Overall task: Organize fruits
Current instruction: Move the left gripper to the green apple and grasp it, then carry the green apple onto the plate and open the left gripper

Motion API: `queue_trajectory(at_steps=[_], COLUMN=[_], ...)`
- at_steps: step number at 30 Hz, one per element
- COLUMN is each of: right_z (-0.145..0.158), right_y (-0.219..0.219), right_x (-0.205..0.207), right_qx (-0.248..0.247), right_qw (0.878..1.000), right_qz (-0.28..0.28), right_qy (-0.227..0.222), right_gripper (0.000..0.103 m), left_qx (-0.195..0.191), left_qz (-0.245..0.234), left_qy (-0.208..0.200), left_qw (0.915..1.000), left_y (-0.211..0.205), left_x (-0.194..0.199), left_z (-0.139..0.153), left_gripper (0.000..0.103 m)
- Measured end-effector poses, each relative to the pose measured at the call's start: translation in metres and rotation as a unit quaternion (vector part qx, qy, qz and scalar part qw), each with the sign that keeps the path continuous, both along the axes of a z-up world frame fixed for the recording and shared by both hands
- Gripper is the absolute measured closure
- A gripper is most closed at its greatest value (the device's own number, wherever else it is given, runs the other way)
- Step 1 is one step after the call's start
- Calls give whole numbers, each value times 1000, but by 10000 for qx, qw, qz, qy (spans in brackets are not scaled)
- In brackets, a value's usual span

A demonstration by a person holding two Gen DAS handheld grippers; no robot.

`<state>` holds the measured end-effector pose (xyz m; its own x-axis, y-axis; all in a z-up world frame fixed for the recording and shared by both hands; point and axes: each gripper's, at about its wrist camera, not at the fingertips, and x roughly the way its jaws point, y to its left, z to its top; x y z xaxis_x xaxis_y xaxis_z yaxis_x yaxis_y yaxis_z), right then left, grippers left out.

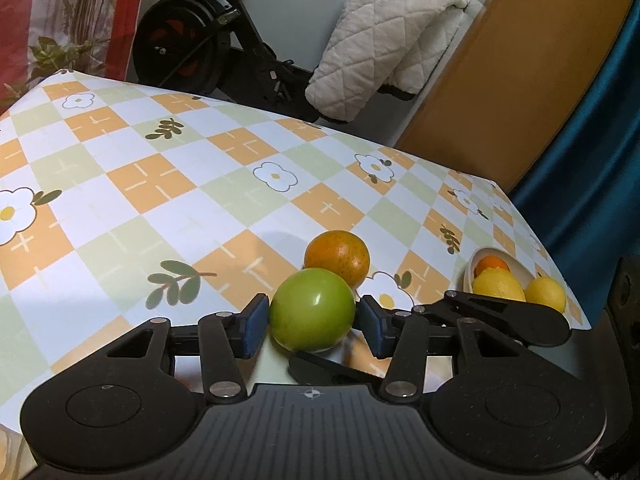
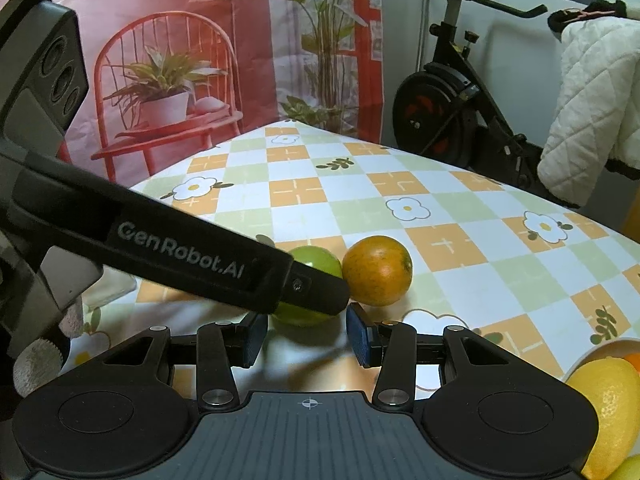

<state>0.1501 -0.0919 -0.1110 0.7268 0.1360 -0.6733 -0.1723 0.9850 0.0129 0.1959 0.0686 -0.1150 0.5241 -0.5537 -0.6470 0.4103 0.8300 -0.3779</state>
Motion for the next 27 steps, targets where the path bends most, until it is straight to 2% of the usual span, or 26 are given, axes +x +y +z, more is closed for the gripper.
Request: queue_trajectory(at_steps=[14,27], right_z=[0,11], right_y=[-5,-5], right_x=[-4,-39], right_qx=[111,98], right_qw=[9999,9997], right_qz=[-128,-169], right_qy=[20,-120], right_gripper=[58,58], left_qx=[67,-94], left_qz=[-170,-150], left_qy=[-138,-127], left_qw=[9997,9998], left_y=[-4,-7], left_x=[-19,-49], left_z=[2,5], left_gripper=[52,52])
